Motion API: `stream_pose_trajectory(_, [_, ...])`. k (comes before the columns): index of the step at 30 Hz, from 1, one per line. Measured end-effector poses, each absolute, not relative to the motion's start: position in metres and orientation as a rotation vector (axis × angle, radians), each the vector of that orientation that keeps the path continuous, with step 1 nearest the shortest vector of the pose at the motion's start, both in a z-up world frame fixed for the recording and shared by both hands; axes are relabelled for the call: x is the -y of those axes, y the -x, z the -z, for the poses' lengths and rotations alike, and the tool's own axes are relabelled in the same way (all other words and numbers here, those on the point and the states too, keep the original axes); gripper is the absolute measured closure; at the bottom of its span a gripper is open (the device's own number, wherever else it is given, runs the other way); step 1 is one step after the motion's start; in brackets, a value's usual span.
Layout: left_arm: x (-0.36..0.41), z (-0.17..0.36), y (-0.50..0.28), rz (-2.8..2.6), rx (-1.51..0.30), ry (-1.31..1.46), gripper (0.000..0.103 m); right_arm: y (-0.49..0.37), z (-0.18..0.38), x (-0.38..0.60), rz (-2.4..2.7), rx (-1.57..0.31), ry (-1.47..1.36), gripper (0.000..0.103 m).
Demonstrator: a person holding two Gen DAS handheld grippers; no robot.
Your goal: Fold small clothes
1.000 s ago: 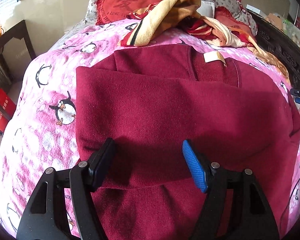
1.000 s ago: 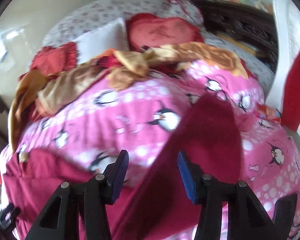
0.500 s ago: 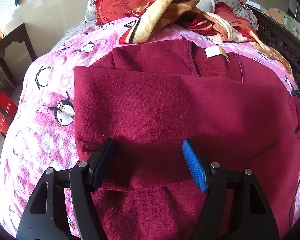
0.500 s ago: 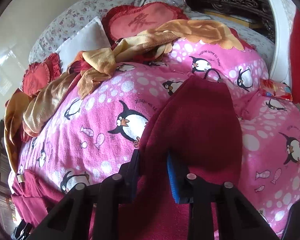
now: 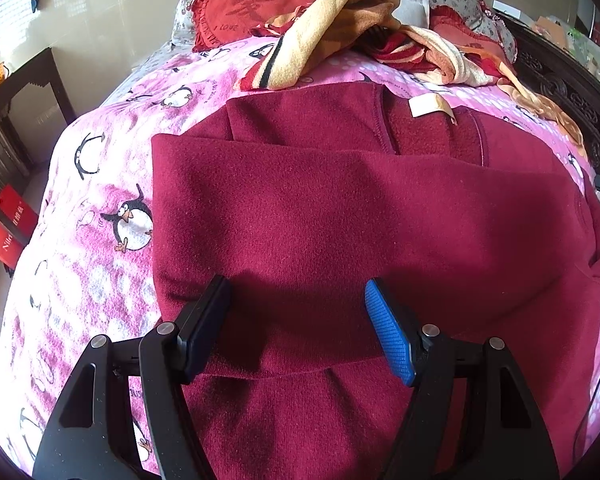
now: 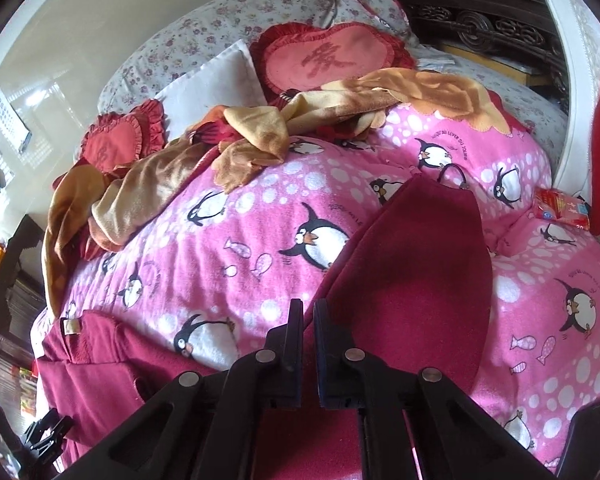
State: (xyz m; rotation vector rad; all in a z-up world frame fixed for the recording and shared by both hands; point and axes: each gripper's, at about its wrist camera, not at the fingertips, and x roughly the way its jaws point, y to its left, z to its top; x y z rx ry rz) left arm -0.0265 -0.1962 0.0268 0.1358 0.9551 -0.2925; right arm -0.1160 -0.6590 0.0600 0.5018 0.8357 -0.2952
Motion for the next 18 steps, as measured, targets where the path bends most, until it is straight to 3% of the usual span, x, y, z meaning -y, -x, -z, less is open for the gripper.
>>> stream_pose_trajectory(18, [0.199,-0.063,0.046,0.341,-0.889,-0.064,0.033,0.151,-0.125,0.566,-0.053,-0.691,-0.41,0.103])
